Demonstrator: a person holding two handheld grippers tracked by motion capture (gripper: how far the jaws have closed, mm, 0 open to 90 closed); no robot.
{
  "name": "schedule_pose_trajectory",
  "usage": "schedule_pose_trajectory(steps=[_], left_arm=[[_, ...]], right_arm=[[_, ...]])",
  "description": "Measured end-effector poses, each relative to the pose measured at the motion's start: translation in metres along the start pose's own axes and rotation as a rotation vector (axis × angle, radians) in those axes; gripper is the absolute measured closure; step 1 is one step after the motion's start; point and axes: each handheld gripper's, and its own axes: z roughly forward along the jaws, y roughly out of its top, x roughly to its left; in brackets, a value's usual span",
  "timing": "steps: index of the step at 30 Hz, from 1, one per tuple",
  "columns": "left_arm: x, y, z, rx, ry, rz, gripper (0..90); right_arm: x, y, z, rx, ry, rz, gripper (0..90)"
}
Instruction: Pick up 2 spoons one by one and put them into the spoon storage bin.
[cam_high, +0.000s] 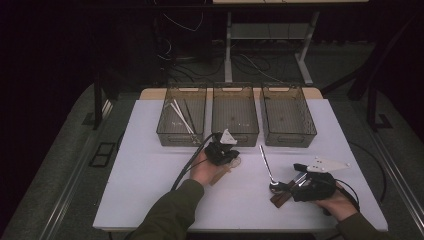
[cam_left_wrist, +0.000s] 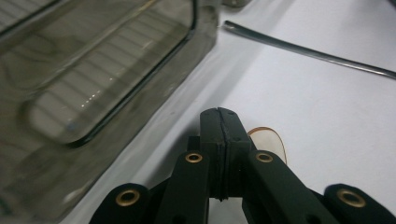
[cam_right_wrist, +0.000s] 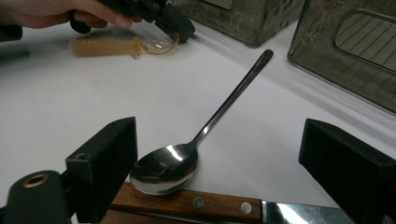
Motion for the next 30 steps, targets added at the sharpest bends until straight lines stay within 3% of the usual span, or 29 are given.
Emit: schedule_pose_trajectory(steps=[7,10,14,17,22,26,30], left_arm=[[-0.004,0.002,0.002,-0.005,-0.015,0.008,89.0],[-0.002,0.002,-0.005,-0.011,-0.011,-0.005,83.3],[-0.004,-0.002,-0.026,-0.028,-0.009,-0.032,69.4],[-0.008,-0.011,-0.043,-0.022,-0.004,-0.043,59.3],[-0.018,-0.032,-0.068,-0.013,0.013,-0.046,51.1],[-0.026,-0.048,-0.079,-0.011,0.013,-0.057,49.6],[-0.029,-0.056,-0.083,0.003,0.005,-0.039,51.1]], right_arm=[[0.000,0.000,0.000,0.003,-0.001,-0.001,11.5],[0.000,0.000,0.000,0.003,-0.002,-0.003,11.5],[-0.001,0.000,-0.001,0.002,-0.007,0.000,11.5],[-0.001,-0.001,-0.001,0.000,-0.010,0.000,11.5],[0.000,0.000,-0.001,0.004,-0.009,-0.002,11.5],[0.000,0.000,-0.001,0.006,-0.012,-0.004,11.5],[0.000,0.000,0.000,0.007,-0.015,-0.006,11.5]])
